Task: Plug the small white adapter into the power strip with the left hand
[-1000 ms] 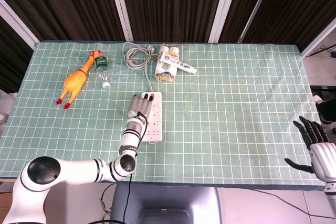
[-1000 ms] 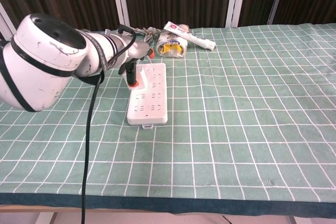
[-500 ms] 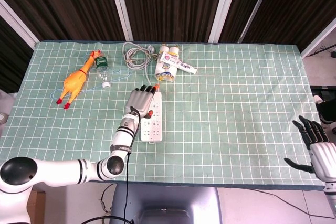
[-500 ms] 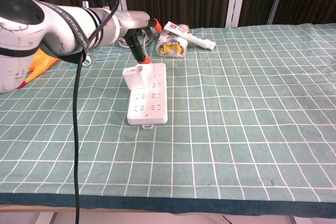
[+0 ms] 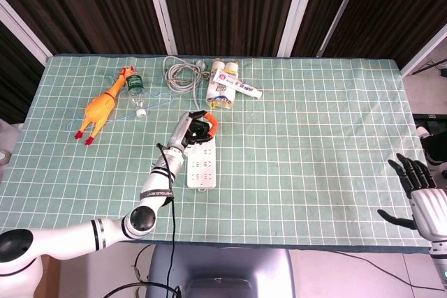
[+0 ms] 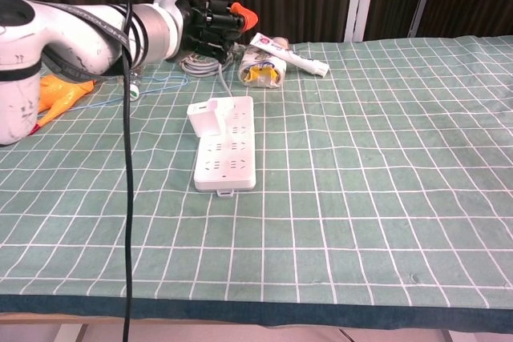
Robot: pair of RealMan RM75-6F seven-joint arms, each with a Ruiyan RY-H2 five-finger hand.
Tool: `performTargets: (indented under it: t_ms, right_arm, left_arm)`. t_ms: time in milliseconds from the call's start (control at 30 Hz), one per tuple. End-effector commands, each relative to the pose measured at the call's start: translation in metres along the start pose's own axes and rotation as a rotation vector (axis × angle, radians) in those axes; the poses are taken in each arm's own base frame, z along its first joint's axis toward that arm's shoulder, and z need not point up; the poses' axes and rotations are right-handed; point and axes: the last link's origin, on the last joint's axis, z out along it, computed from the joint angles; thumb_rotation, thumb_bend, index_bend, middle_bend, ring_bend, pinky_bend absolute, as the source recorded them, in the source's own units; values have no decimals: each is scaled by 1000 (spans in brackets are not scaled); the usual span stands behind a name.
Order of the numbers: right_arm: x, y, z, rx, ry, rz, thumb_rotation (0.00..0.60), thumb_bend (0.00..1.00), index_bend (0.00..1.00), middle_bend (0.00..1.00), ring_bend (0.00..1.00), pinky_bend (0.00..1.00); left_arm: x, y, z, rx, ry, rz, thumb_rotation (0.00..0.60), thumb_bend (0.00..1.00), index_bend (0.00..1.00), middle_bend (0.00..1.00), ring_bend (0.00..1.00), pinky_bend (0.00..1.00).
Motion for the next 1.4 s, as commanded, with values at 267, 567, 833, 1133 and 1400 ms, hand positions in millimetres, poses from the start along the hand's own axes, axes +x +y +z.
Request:
performTargets:
  t_ms: [267, 567, 833, 1133, 1400]
  right_arm:
    - [0, -1, 1, -2, 4, -10, 600, 0, 0, 58, 0, 38]
    - [1, 1, -1, -13, 3, -11, 600, 0, 0, 58, 0, 38]
    - [0, 1, 0, -13, 0, -10, 600, 0, 0, 58, 0, 38]
    - [0, 2, -2, -19, -2, -10, 600, 0, 0, 58, 0, 38]
    - [-1, 3, -2, -23, -6, -10, 600, 0, 0, 58, 0, 38]
  left_arm:
    - [-2, -28, 11, 65, -103, -451, 600, 941, 957, 981, 859, 834]
    - [-5, -41, 19, 86, -105, -516, 600, 941, 958, 982, 861, 834]
    - [-8, -51, 22, 96, -104, -544, 600, 939, 956, 981, 863, 833]
    - [-7, -58, 23, 101, -103, -533, 600, 939, 956, 981, 862, 833]
    - [-8, -63, 27, 110, -96, -530, 600, 939, 956, 981, 863, 833]
